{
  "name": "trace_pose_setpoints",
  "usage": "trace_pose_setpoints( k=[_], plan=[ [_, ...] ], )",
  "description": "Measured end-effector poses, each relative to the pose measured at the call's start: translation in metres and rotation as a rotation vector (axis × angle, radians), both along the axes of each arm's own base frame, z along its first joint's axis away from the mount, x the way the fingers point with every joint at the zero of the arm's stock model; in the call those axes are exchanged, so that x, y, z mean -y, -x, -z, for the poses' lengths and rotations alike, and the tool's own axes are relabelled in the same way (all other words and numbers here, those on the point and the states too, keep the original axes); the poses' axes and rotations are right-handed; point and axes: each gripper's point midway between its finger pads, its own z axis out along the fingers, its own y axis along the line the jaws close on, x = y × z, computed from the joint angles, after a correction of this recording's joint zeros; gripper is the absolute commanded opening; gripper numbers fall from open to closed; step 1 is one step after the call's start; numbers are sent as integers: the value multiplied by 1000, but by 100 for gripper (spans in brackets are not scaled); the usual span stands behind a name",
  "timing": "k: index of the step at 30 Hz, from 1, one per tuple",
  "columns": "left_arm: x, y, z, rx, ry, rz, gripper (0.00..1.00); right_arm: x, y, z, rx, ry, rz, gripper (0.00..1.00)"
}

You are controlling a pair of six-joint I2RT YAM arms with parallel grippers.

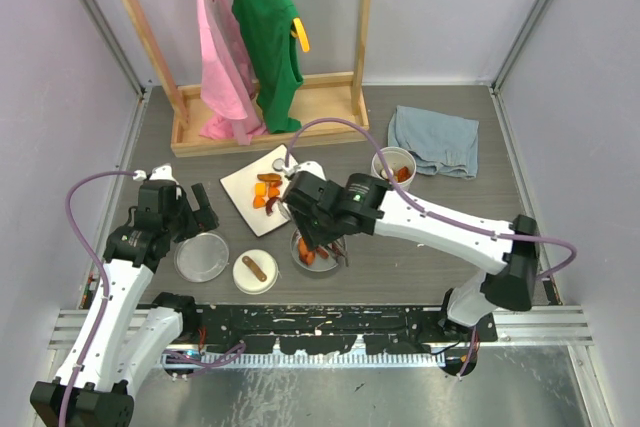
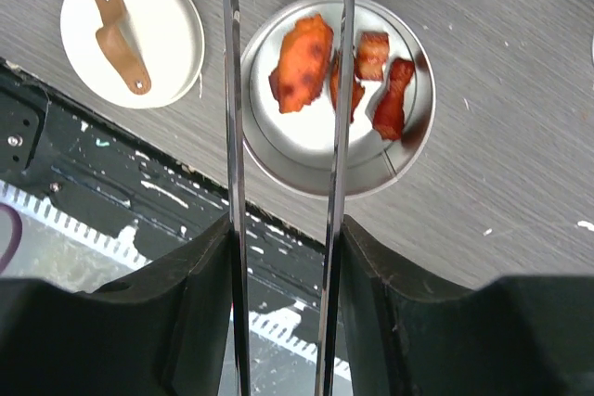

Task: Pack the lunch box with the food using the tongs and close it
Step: Pick up the fake food from the plate.

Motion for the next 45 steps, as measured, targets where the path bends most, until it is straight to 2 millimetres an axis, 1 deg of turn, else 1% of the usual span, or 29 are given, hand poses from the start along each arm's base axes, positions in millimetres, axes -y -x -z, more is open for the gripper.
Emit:
trace_pose_setpoints(
  k=[4,9,16,19,21,26,31,38,42,45],
  plan=[
    [0,0,0,0,0,0,98,-20,-9,17,-6,24,-15,49],
    [0,0,0,0,0,0,98,-35,-16,35,-18,64,-37,48],
    [1,0,3,-18,3,6,98,-52,-25,42,-12,80,-51,48],
    [1,-1,5,-26,2,6,98,-57,-27,50,-16,95,-59,47],
    [1,-1,5,-25,2,5,98,-59,-28,55,-19,106,-61,45],
    [1,-1,5,-25,1,6,98,-66,-32,68,-21,124,-65,46],
    [1,-1,5,-25,1,6,98,-67,-37,73,-15,136,-61,46],
    [1,-1,5,-26,1,6,98,-69,-47,86,-20,148,-47,45],
    [1,-1,5,-26,1,6,98,-70,-52,88,-19,142,-43,45],
    [1,-1,5,-26,1,6,98,-70,-55,88,-16,137,-37,43]
  ],
)
